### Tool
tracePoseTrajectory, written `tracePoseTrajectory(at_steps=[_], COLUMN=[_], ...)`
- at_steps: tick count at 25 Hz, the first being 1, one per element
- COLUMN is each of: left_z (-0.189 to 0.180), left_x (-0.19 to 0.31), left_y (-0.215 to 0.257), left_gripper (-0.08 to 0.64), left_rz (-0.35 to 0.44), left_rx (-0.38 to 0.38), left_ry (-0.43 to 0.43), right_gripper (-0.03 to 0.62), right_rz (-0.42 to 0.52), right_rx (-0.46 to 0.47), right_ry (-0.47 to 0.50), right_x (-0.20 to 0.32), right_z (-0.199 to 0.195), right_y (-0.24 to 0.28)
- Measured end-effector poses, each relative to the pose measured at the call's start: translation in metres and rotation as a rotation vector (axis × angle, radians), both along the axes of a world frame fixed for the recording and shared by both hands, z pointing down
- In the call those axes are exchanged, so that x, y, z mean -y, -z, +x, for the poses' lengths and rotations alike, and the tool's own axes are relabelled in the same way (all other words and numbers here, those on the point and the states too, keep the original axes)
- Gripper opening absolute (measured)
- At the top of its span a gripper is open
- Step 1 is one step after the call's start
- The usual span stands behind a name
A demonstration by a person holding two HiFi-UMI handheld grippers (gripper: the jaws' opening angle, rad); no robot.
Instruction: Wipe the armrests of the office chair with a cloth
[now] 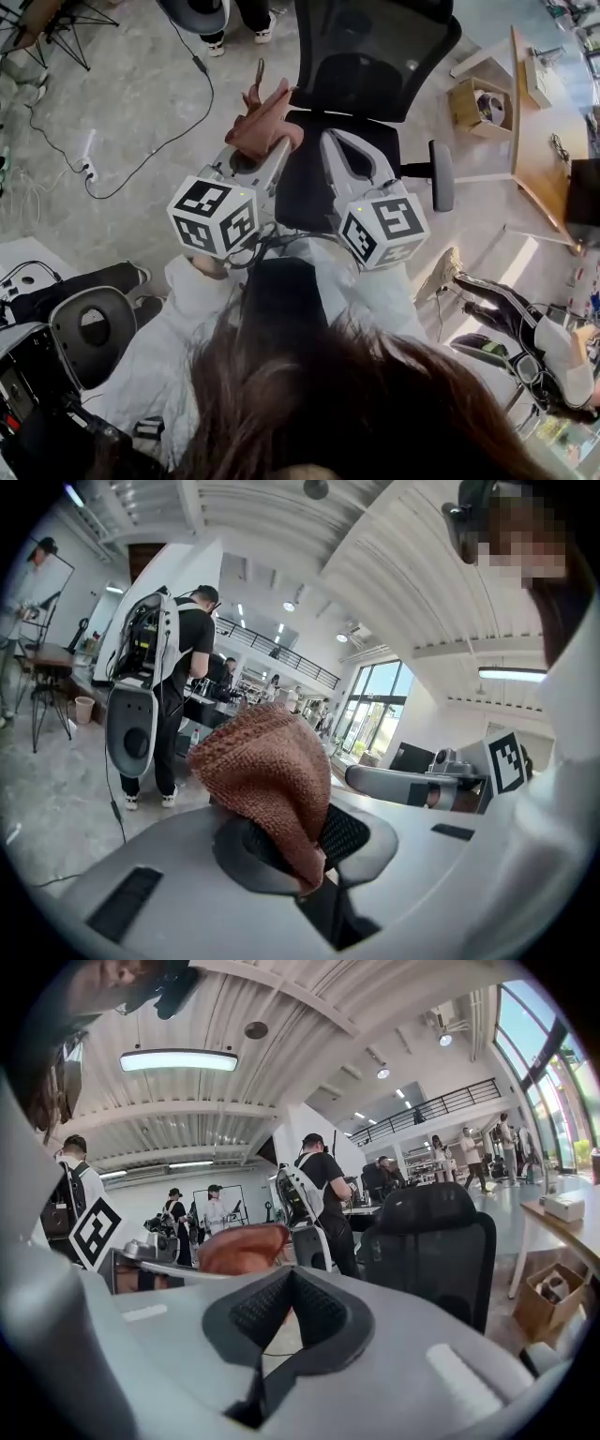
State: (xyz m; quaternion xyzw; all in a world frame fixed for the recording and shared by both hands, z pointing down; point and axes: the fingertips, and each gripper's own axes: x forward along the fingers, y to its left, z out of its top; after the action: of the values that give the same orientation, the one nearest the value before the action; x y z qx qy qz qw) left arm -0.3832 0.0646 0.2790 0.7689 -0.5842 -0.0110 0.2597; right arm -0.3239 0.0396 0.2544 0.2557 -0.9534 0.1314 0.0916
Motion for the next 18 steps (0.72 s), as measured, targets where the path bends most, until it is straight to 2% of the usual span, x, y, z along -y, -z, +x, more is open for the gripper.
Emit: tracePoseTrajectory(at_steps=[5,18], left_z=[0.011,0.019], left_x=[0.006,0.003], left_y=[0.015,0.01], left_gripper=[0.048,0.046], left_rz=[0.032,0.028], left_rx=[0.013,0.046], left_ry=[-0.014,-0.013], right_gripper=[0.002,0.0], right_rz=[-0.002,-0.003], right_rx=[0.035,0.065], right_ry=[0.002,0.031], right_x=[0.005,-0.003], right_z=[0.008,0.014], right_y=[0.008,0.007])
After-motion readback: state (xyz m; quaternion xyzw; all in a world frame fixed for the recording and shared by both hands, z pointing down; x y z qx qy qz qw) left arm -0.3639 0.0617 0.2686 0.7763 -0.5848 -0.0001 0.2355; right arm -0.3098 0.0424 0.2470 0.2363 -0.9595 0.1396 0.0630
